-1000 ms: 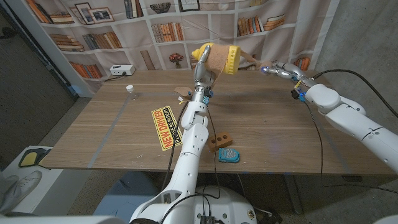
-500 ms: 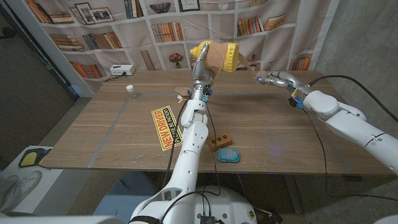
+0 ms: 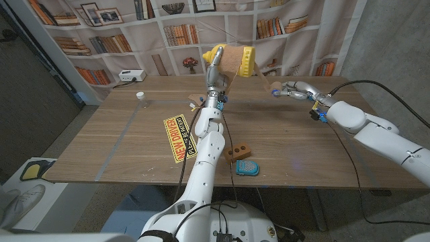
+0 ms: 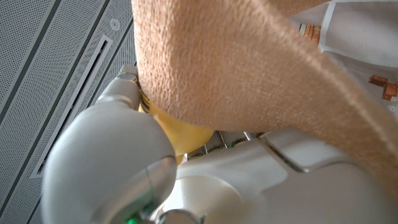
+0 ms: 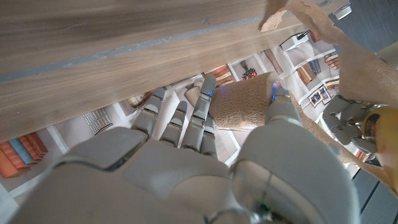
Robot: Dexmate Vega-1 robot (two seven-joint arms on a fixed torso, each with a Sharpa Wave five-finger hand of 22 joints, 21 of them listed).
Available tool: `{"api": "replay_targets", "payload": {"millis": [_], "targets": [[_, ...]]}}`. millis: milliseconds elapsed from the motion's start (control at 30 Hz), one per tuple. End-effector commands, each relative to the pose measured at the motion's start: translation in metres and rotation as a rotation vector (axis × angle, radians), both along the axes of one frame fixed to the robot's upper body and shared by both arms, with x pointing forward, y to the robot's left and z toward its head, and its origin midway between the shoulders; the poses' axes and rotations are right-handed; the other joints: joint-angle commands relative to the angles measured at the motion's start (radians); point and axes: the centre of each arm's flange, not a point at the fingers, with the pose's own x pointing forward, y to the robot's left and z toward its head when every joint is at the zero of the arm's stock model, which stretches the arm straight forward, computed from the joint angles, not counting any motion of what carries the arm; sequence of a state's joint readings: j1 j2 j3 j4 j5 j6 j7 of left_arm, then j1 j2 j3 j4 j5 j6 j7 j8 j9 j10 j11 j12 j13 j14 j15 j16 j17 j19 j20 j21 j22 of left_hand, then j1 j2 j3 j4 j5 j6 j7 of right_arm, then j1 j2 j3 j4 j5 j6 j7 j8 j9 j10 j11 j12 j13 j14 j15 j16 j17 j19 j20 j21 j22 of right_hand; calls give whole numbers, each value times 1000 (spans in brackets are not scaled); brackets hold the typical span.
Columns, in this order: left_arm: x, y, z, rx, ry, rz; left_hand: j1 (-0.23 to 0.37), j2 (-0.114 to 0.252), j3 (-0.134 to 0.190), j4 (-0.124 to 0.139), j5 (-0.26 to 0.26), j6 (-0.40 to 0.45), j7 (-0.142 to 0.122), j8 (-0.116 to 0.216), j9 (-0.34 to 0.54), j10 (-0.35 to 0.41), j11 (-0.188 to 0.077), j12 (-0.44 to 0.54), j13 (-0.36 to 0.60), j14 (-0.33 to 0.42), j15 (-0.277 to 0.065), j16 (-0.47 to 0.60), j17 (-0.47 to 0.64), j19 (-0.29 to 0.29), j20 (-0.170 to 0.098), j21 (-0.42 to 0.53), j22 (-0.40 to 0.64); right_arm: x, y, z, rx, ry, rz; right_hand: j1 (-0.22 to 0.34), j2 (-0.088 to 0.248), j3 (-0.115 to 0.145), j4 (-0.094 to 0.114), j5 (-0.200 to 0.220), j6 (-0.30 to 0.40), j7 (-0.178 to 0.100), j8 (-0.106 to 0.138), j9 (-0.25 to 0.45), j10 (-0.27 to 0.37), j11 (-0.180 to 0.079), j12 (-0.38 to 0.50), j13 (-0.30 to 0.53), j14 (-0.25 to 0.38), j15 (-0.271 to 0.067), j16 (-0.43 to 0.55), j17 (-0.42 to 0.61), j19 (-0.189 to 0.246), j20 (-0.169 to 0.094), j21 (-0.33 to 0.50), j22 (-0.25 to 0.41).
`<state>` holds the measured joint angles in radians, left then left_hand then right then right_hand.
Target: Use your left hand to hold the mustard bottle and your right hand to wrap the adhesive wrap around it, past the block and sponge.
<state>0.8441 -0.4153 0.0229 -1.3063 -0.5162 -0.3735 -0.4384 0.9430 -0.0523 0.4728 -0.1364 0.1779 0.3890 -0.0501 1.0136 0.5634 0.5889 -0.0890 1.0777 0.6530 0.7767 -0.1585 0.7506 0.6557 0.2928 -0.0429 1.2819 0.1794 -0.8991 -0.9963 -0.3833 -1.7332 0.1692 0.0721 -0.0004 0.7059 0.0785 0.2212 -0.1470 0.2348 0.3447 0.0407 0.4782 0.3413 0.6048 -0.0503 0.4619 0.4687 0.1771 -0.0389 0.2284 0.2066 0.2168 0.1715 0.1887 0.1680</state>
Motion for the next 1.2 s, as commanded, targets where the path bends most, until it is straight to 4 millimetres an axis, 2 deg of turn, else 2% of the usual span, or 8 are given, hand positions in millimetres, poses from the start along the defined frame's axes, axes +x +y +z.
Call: {"api": "replay_targets", "payload": {"millis": [33,667,1200], "targets": [[8,8,0,-17,6,71,236,241,6,-1,6,-7,-1,7,0,0,-1,9,4,4,2,-3,3,0,-3,-5,1,-15,16,3,-12,-19,74,1,7,9,2,3,107,-100,3,4,1,2,-1,0,-1,-41,-3,5,-3,3,-2,2],[8,13,4,-31,-10,110,236,241,7,-1,5,-6,1,12,-6,-1,0,9,-1,3,3,-4,2,-1,-4,-6,1,-34,46,-2,-59,-5,190,2,7,10,1,3,106,-100,1,5,0,1,-3,0,-2,-40,-3,4,-4,4,-2,2],[11,12,2,-35,2,160,237,241,10,-1,5,-9,0,13,-12,0,-2,10,-4,4,4,-7,1,0,-3,-7,1,-43,55,-1,-71,-13,232,0,6,11,1,3,106,-100,0,5,0,5,-4,1,-1,-39,-3,5,-5,4,-1,2]]}}
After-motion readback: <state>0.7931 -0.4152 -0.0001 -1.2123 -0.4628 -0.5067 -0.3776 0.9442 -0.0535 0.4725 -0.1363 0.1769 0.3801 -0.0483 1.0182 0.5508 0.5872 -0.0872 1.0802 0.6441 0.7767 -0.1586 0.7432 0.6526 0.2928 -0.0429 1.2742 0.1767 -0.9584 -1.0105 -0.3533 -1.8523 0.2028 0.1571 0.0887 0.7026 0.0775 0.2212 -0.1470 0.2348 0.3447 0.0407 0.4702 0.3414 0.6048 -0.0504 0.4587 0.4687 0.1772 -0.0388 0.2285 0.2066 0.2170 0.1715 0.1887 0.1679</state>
